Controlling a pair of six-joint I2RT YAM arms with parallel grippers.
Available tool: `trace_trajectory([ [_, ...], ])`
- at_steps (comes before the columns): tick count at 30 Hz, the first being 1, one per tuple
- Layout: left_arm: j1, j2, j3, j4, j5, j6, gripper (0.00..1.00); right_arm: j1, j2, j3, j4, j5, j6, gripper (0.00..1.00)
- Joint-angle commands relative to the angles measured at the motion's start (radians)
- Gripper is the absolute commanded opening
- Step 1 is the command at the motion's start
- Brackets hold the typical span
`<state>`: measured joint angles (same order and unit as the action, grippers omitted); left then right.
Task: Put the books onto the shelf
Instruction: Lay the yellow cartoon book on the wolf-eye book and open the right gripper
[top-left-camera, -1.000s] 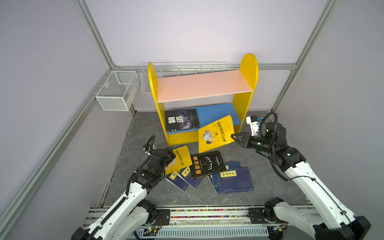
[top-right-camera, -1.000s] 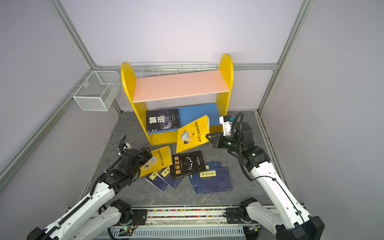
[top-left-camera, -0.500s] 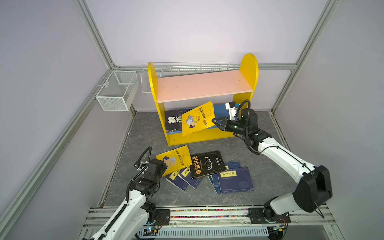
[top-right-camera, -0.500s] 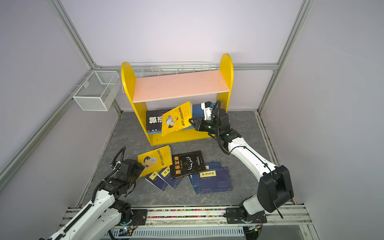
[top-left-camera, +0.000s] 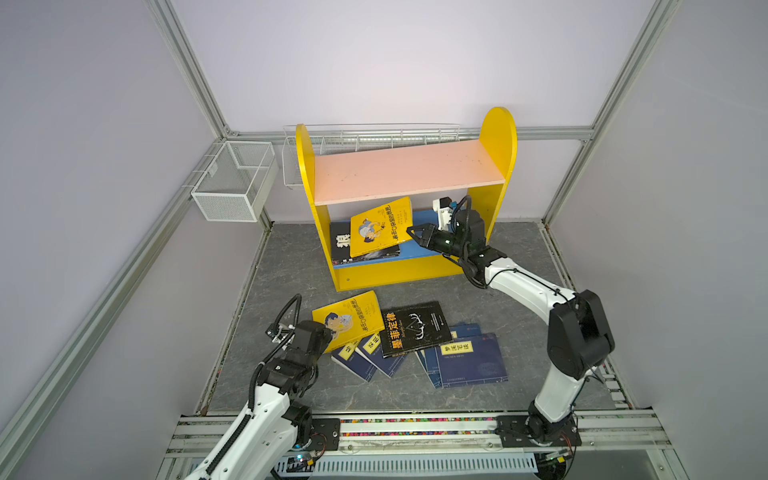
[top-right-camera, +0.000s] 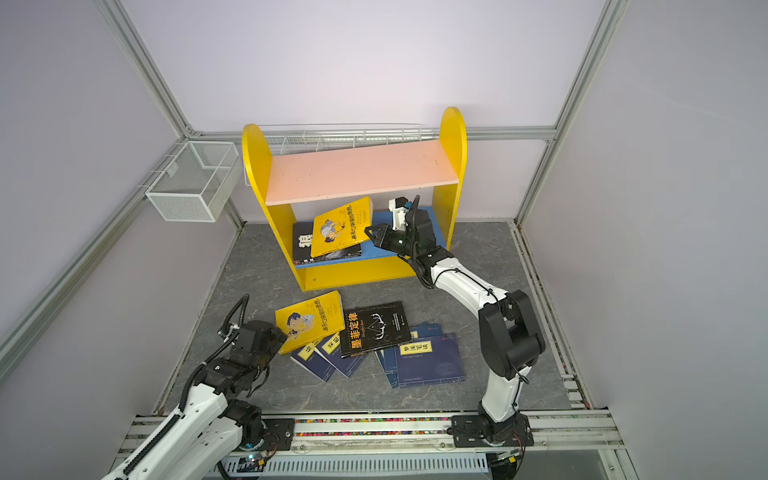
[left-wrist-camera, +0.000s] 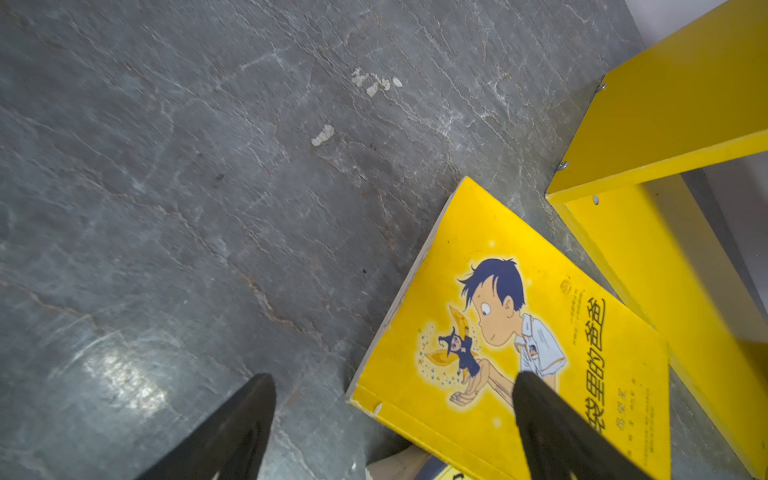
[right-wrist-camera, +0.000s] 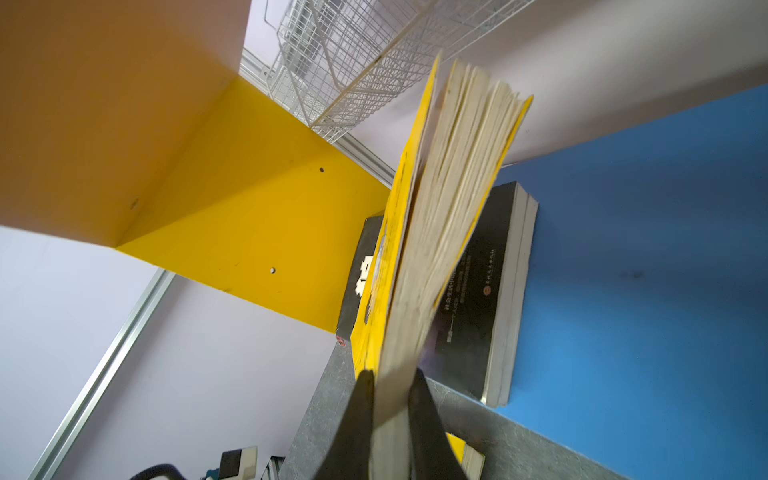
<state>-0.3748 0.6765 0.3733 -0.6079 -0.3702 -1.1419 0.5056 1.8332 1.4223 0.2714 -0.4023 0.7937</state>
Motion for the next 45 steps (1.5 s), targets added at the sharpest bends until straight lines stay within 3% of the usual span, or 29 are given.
trace_trajectory([
  [1, 0.005, -0.009, 0.025, -0.038, -0.029, 0.007, 0.90, 0.021, 0.048, 0.066, 0.016, -0.013, 0.029, 0.07],
  [10, 0.004, -0.017, 0.028, -0.050, -0.036, 0.010, 0.90, 0.033, 0.151, 0.161, -0.033, -0.068, 0.059, 0.07],
  [21, 0.004, -0.024, 0.026, -0.050, -0.034, 0.010, 0.90, 0.039, 0.159, 0.147, -0.013, -0.122, 0.089, 0.07],
  [36, 0.005, -0.031, 0.026, -0.056, -0.036, 0.008, 0.90, 0.069, 0.219, 0.190, -0.068, -0.085, 0.076, 0.08],
  [42, 0.004, -0.040, 0.026, -0.061, -0.039, 0.007, 0.90, 0.082, 0.210, 0.211, -0.150, -0.027, 0.024, 0.17],
  [45, 0.005, -0.047, 0.022, -0.060, -0.037, 0.009, 0.90, 0.091, 0.200, 0.252, -0.255, 0.031, -0.042, 0.31],
])
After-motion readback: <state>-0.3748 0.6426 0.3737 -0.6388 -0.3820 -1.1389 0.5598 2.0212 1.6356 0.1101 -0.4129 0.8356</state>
